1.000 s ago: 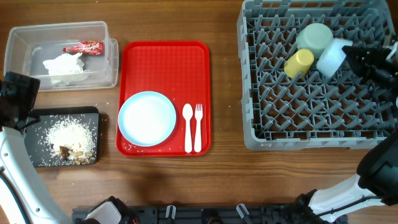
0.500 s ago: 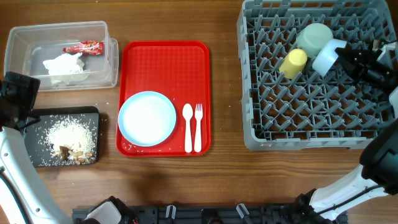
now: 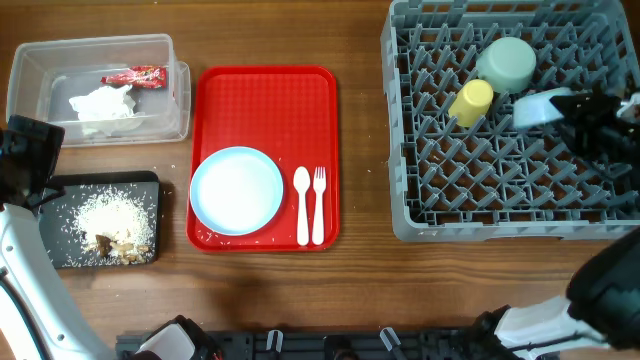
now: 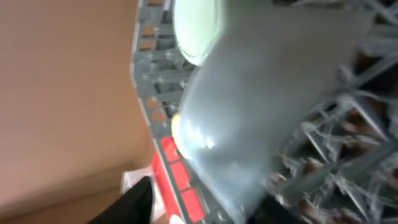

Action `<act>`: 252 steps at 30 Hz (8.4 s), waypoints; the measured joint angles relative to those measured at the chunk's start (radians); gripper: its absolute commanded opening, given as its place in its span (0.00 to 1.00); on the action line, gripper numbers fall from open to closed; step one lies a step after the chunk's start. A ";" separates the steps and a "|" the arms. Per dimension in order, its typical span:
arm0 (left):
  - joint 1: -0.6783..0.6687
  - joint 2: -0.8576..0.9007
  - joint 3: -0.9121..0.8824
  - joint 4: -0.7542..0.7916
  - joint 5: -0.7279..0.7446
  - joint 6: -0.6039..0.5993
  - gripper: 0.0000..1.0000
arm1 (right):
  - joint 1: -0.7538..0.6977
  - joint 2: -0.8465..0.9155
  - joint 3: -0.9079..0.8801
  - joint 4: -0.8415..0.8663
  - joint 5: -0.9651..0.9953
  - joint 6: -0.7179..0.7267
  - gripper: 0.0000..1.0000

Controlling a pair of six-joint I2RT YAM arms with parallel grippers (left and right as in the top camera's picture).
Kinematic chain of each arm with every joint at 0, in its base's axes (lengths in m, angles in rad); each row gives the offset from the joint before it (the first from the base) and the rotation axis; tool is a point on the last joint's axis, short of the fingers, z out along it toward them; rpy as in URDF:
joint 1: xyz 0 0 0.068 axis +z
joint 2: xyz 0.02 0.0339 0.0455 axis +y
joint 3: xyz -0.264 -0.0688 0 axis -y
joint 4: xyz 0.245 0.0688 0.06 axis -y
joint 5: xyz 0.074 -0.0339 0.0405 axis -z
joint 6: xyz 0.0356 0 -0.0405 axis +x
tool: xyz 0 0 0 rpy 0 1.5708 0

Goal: Sort waste into correct bins and load items into the dishwasher rack

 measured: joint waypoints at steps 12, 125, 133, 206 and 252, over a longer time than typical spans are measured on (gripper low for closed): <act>0.000 0.000 0.000 0.000 0.000 0.000 1.00 | 0.058 -0.349 -0.001 0.059 0.294 0.024 0.07; 0.000 0.000 0.000 0.000 0.000 0.000 1.00 | 1.473 0.278 0.024 -0.074 0.952 0.131 0.15; 0.000 0.000 0.000 0.000 0.000 0.000 1.00 | 1.471 0.303 0.090 -0.164 0.966 0.143 0.15; 0.000 0.000 0.000 0.000 0.000 0.000 1.00 | 1.482 0.297 0.117 -0.172 0.845 0.123 0.48; 0.000 0.000 0.000 0.000 0.000 0.000 1.00 | 0.859 0.121 0.547 -0.368 0.992 -0.117 0.16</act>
